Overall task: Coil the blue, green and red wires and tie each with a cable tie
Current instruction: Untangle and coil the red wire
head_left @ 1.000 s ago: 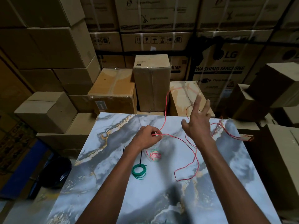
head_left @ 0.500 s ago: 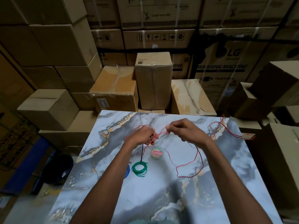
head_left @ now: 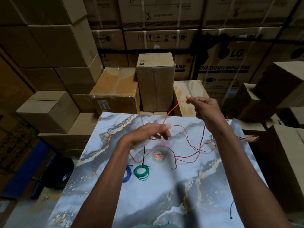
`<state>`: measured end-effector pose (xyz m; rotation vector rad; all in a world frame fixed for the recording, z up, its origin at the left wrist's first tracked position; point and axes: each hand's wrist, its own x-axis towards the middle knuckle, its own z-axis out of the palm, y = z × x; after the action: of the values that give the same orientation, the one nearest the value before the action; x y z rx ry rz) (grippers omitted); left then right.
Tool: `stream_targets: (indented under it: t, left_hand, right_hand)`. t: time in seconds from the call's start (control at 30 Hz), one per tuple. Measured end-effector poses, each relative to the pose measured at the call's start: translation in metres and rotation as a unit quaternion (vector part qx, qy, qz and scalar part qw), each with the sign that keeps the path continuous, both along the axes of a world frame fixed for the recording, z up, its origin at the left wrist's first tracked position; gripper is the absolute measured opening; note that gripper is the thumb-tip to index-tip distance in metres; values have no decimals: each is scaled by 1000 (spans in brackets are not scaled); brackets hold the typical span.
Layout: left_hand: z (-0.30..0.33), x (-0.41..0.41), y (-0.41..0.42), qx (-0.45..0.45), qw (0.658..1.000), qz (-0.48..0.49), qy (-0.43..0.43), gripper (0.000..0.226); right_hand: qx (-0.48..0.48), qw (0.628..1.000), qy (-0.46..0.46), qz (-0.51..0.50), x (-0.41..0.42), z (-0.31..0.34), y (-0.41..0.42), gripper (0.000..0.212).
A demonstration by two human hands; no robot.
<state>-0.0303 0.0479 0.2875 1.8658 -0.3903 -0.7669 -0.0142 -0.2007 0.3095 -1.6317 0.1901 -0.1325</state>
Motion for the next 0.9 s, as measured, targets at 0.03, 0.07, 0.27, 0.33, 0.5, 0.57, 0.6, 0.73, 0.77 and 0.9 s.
stream_targets:
  t: [0.03,0.07,0.27,0.33,0.5,0.57,0.6,0.73,0.77,0.9]
  left_hand:
    - [2,-1,0,9,1000,-20,-9,50]
    - [3,-2,1,10,999,-33,-9,39]
    - [-19,11,4,210,964,-17,-165,44]
    - [-19,12,9,240,952,-3,-189,58]
    - [-3,4,8,-129,990,56,21,41]
    - [-2,2,1,-157,984,88,9,39]
    - [-3,3,-4,-146,984,98,-8,40]
    - [3,1,-21,-97,990,81,-62,40]
    - [4,1,-24,-88,991,76,-70,39]
    - [1,2,-24,-69,990,108,-65,40]
  right_hand:
    - [4,1000,3,-30,3,-3,-3,30]
    - [5,998,5,-56,7,-8,-7,29]
    - [-21,988,0,-153,16,-38,-25,17]
    - [-44,987,-22,-154,18,-36,-35,20]
    - [-258,957,5,-129,20,-33,-63,38]
    - [-400,911,52,-80,18,-37,-57,40]
    - [-437,897,38,-54,16,-36,-49,36]
    - [-388,912,-106,83,-6,-24,11,36]
    - [-369,916,-111,108,-10,-24,23,41]
    - [-311,939,-123,87,-15,-33,38,58]
